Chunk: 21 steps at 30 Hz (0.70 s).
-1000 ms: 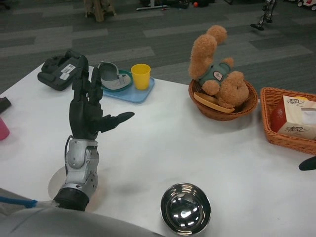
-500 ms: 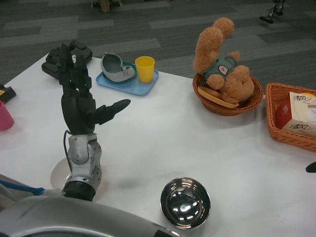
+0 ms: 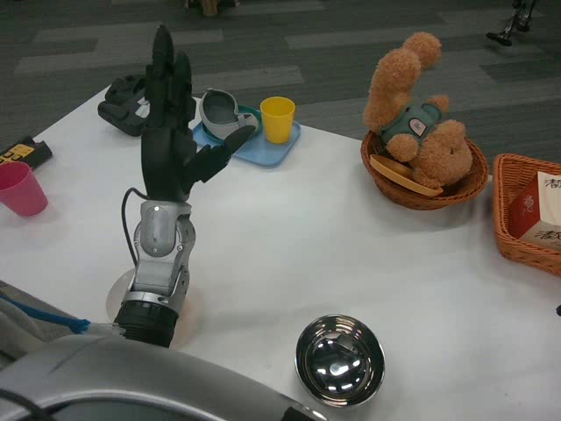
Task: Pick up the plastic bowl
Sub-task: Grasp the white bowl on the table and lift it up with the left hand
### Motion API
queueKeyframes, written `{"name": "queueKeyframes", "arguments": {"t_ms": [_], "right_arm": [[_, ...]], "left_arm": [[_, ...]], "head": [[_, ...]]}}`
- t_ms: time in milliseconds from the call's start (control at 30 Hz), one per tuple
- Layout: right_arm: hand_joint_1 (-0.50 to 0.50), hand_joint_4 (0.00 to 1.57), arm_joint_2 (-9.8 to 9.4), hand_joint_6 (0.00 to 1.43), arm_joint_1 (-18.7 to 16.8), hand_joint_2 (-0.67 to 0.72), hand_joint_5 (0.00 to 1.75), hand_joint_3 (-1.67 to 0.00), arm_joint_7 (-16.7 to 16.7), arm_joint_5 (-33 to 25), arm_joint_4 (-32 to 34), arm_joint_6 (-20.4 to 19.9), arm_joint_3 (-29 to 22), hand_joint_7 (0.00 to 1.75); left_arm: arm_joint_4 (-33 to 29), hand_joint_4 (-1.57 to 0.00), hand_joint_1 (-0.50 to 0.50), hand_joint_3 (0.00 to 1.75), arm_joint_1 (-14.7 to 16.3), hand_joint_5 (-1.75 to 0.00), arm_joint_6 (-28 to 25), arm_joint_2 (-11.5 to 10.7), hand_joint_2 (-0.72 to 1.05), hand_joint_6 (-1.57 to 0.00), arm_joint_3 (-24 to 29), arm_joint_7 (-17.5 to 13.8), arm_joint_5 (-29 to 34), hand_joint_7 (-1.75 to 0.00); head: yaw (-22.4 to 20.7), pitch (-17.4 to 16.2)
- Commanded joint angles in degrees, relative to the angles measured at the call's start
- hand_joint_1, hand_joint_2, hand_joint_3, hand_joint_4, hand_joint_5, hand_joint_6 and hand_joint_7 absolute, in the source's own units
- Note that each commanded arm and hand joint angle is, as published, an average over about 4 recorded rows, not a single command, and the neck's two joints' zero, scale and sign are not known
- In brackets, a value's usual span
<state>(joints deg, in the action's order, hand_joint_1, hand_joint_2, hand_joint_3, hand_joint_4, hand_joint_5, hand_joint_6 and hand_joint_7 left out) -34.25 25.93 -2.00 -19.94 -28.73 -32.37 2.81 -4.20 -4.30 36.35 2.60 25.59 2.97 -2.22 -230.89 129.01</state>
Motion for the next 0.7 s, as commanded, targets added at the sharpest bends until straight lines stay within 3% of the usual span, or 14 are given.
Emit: {"name": "queueKeyframes", "arguments": {"t_ms": [33,133,200,633,700], "right_arm": [[-0.46,0.0,-0.56,0.0,1.0,0.44,0.0,0.0,0.2,-0.4,-0.6,-0.7,0.3,0.0],[-0.46,0.0,-0.6,0.0,1.0,0.44,0.0,0.0,0.2,-0.5,-0.9,-0.7,0.7,0.0],[-0.46,0.0,-0.77,0.0,1.0,0.44,0.0,0.0,0.2,-0.5,-1.2,-0.8,1.1,0.0],[-0.46,0.0,-2.05,0.0,1.2,0.47,0.0,0.0,0.3,-2.0,-4.2,-0.8,3.9,0.0],[-0.46,0.0,-2.09,0.0,1.3,0.47,0.0,0.0,0.3,-2.1,-4.7,-0.8,4.2,0.0]], "left_arm": [[-10.6,0.0,-0.5,0.0,1.6,0.0,-16.1,0.3,0.89,0.0,-1.7,0.1,-0.6,0.0],[-20.6,0.0,-0.5,0.0,2.7,0.0,-33.8,-1.5,0.96,0.0,-2.1,-1.7,-2.2,0.0],[-22.8,0.0,-0.5,0.02,2.8,0.0,-38.7,-3.1,0.98,0.0,-1.5,-4.1,-2.5,0.0],[-22.8,0.0,-0.5,0.09,8.4,0.0,-38.6,-3.7,1.05,0.0,9.9,-6.7,4.1,-0.07],[-22.8,0.0,-0.5,0.09,8.8,0.0,-40.1,-5.2,1.05,0.0,12.0,-7.5,5.1,-0.07]], "head": [[-0.6,-0.2],[-1.8,-0.2],[-2.4,0.2],[-3.2,1.3],[-3.7,1.6]]}}
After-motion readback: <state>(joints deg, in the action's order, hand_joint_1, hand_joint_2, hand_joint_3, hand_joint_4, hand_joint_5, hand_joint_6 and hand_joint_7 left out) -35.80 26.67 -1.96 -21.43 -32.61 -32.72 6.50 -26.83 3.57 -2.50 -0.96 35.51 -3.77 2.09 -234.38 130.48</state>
